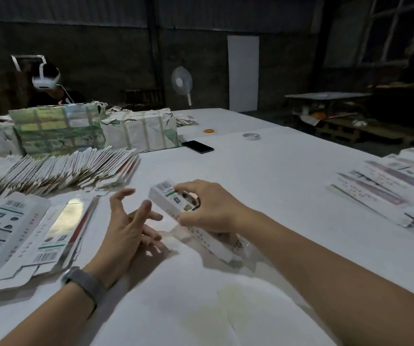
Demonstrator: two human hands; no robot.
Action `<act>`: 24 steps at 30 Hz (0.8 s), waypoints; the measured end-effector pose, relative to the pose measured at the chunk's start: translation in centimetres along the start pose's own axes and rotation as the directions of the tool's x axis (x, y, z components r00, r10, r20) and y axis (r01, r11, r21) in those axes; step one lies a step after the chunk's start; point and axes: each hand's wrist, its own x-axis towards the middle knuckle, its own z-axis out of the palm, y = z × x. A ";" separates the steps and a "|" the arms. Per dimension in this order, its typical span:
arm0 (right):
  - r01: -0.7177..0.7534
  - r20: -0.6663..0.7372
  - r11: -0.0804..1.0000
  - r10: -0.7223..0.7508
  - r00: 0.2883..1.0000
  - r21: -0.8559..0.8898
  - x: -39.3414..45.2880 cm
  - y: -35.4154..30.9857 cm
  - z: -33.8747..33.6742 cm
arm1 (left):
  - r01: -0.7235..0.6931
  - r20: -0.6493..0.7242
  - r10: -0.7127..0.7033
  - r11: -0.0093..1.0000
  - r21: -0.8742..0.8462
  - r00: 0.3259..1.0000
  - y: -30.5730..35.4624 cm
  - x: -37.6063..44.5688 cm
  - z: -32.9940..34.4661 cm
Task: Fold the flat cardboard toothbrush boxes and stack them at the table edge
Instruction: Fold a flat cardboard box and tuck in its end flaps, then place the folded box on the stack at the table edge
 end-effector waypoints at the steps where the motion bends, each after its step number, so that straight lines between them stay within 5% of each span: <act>1: -0.039 0.003 0.999 0.039 0.999 0.001 -0.7 1.0 -1.1 | 0.000 -0.007 0.000 1.000 0.016 1.000 -0.1 0.0 0.0; 7: -0.315 -0.120 0.927 0.296 0.948 -0.201 -7.0 9.3 -8.7 | 0.004 0.004 -0.005 0.995 0.098 1.000 -0.7 0.0 0.1; 14: -0.623 -0.359 0.689 0.513 0.780 -0.369 -13.6 19.9 -17.5 | 0.013 0.012 -0.015 0.993 0.115 1.000 -1.7 0.8 -0.1; 24: -0.694 -0.540 0.317 0.453 0.710 -0.646 -16.1 25.8 -18.2 | 0.079 0.029 -0.084 0.989 0.127 0.996 -1.2 0.5 0.1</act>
